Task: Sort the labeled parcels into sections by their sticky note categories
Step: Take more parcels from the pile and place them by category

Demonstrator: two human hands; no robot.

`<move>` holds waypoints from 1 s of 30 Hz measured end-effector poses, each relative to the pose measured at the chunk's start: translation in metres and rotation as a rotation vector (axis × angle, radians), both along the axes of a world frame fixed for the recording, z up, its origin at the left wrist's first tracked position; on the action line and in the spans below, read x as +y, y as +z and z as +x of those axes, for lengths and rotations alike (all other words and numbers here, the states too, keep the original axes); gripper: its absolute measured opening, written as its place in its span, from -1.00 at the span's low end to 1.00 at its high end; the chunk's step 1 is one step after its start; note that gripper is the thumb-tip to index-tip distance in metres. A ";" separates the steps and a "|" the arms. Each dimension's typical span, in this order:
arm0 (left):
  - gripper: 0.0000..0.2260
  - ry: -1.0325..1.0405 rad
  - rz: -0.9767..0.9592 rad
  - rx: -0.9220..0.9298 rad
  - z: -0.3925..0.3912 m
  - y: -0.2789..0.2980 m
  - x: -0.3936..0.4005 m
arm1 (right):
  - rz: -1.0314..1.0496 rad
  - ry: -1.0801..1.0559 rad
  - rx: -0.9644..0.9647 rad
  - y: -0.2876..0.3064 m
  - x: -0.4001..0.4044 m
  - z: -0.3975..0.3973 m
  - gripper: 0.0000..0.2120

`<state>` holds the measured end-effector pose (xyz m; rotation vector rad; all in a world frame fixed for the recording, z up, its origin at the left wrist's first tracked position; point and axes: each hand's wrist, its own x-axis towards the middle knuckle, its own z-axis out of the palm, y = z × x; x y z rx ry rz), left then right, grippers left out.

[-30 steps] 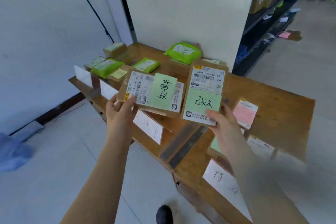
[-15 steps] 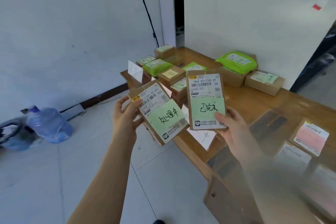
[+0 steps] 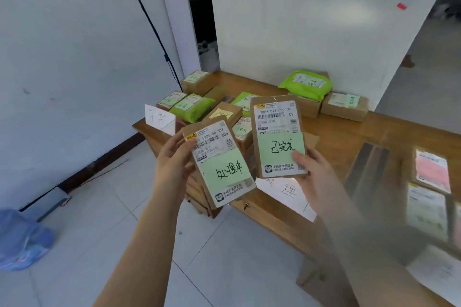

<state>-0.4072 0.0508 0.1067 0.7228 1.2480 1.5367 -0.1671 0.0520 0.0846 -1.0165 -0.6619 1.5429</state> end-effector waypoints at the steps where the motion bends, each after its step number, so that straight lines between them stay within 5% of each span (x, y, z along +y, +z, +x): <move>1: -0.84 -0.008 -0.004 -0.013 -0.001 -0.001 0.008 | -0.002 -0.021 -0.007 0.000 0.003 -0.002 -0.71; 10: -0.83 -0.183 -0.013 0.001 0.025 -0.008 0.081 | -0.020 -0.174 -0.047 -0.001 0.037 0.020 -0.83; 15: -0.61 -0.278 -0.042 0.045 0.060 -0.009 0.126 | -0.034 -0.271 -0.004 -0.003 0.067 0.049 -0.74; 30: -0.75 -0.569 -0.197 0.046 0.194 -0.057 0.223 | -0.107 -0.560 0.110 -0.014 0.119 0.145 -0.61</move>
